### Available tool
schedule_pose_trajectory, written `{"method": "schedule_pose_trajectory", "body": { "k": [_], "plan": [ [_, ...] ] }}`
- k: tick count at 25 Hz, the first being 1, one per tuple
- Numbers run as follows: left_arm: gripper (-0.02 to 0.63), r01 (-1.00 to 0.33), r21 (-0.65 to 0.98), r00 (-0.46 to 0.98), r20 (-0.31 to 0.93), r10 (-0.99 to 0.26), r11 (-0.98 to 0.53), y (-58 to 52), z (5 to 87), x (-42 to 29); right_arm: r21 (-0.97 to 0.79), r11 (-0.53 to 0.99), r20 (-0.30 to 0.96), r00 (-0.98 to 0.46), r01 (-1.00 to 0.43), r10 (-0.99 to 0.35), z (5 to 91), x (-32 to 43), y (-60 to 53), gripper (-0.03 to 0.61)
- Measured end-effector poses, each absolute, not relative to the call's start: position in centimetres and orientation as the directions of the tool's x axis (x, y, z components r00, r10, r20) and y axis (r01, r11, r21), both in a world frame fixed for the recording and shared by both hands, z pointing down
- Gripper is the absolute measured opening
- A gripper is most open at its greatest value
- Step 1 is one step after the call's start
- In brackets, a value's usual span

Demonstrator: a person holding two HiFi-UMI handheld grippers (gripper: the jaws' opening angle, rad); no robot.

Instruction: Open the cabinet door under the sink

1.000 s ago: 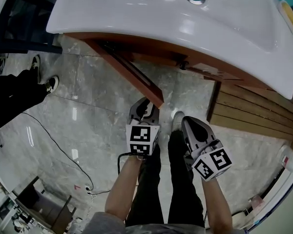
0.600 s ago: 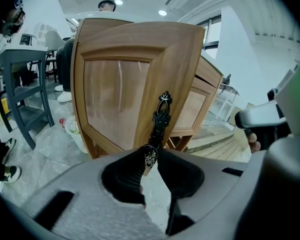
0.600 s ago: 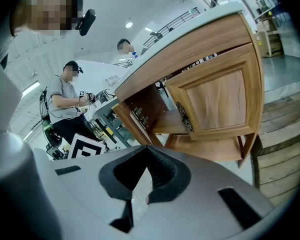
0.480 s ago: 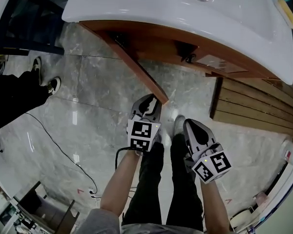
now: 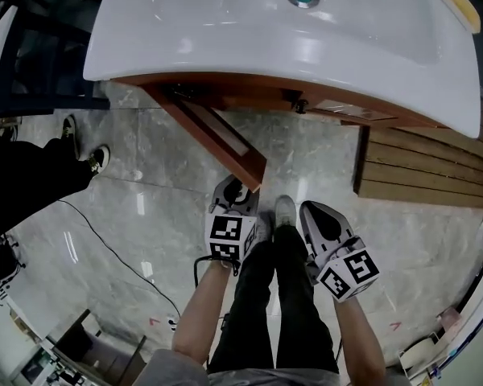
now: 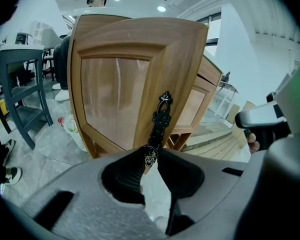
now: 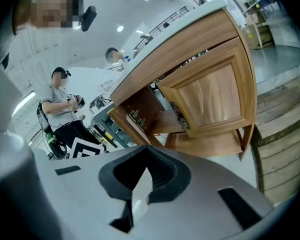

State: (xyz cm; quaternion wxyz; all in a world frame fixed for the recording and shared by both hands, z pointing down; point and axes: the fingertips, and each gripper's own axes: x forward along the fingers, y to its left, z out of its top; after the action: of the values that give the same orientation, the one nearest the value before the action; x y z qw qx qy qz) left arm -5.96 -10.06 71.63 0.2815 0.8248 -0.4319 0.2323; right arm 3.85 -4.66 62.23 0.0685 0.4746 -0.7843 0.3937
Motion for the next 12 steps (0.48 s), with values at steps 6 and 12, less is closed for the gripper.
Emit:
{"method": "schedule_pose_trajectory", "body": {
  "k": [6,12],
  "plan": [
    [0.086,-0.844,0.266,0.518,0.628,-0.581,-0.465,-10.0,71.5,-6.2,-0.550,0.248,0.461,-0.537,-0.798,-0.706,62.0,3.6,-6.0,0.009],
    [0.086,-0.816,0.275,0.554,0.622,-0.553,-0.509,-8.8,71.7,-8.0,-0.545,0.213,0.465,-0.504,-0.811,-0.728,62.6,1.3,-4.7,0.009]
  ]
}}
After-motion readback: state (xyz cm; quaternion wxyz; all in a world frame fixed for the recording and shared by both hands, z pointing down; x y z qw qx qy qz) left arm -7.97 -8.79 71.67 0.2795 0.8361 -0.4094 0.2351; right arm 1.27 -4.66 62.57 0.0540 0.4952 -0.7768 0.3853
